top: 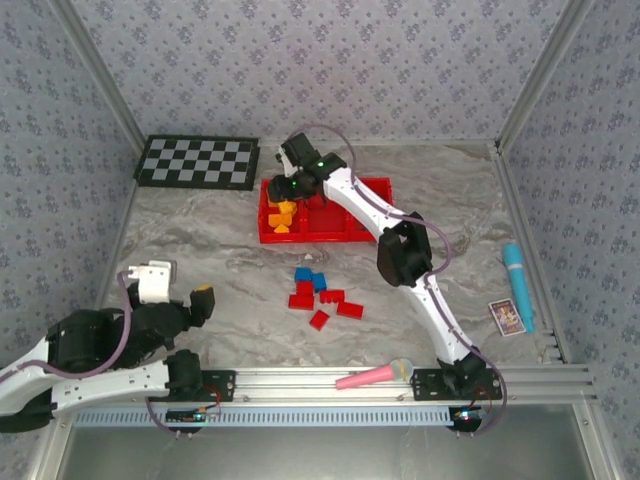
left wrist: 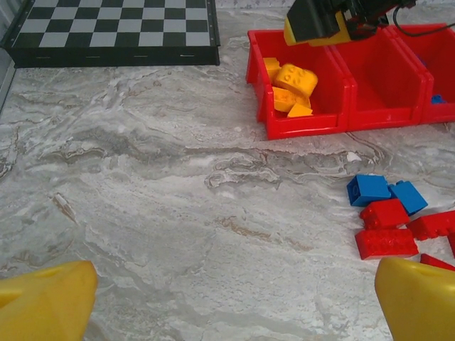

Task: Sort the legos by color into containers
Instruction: Place the lego in the container.

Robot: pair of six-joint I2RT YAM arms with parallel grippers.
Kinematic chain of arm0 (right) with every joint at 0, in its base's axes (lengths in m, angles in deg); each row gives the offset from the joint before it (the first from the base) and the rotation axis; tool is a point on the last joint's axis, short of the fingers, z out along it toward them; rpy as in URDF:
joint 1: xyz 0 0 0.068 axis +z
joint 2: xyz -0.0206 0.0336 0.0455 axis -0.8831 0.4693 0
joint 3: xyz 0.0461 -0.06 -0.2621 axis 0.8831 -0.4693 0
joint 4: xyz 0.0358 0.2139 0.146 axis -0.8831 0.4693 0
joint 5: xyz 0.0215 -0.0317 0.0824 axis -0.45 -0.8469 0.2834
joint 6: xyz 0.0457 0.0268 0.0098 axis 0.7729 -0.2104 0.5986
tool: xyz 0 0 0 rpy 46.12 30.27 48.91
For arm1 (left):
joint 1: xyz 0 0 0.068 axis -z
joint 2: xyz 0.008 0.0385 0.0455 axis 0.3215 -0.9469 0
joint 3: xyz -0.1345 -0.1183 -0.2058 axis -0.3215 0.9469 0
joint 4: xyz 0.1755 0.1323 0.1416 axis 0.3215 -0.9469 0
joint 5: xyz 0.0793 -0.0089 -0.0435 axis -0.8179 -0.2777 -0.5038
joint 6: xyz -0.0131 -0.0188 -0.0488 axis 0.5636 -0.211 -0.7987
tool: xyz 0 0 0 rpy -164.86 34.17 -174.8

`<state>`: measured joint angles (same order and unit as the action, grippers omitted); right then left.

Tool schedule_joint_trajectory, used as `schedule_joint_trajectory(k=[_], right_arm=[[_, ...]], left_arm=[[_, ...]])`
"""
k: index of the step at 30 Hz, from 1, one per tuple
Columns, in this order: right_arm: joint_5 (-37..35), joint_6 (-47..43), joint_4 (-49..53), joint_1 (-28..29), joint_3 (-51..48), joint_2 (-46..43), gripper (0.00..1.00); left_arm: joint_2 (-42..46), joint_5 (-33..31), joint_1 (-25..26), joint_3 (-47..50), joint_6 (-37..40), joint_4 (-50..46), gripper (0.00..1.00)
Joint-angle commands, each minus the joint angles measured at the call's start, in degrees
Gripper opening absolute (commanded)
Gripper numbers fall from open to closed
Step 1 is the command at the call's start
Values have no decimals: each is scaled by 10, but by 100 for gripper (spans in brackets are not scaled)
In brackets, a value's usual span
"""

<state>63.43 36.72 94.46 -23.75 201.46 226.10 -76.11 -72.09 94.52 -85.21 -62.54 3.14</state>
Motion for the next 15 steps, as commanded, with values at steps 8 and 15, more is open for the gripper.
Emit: schedule_joint_trajectory(k=[8, 15], right_arm=[[-34, -27, 1, 18, -121, -177, 81], [-148, -5, -74, 10, -413, -428, 97]], left_arm=[[-128, 58, -27, 17, 74, 97, 100], [-231, 274, -155, 55, 112, 236, 100]])
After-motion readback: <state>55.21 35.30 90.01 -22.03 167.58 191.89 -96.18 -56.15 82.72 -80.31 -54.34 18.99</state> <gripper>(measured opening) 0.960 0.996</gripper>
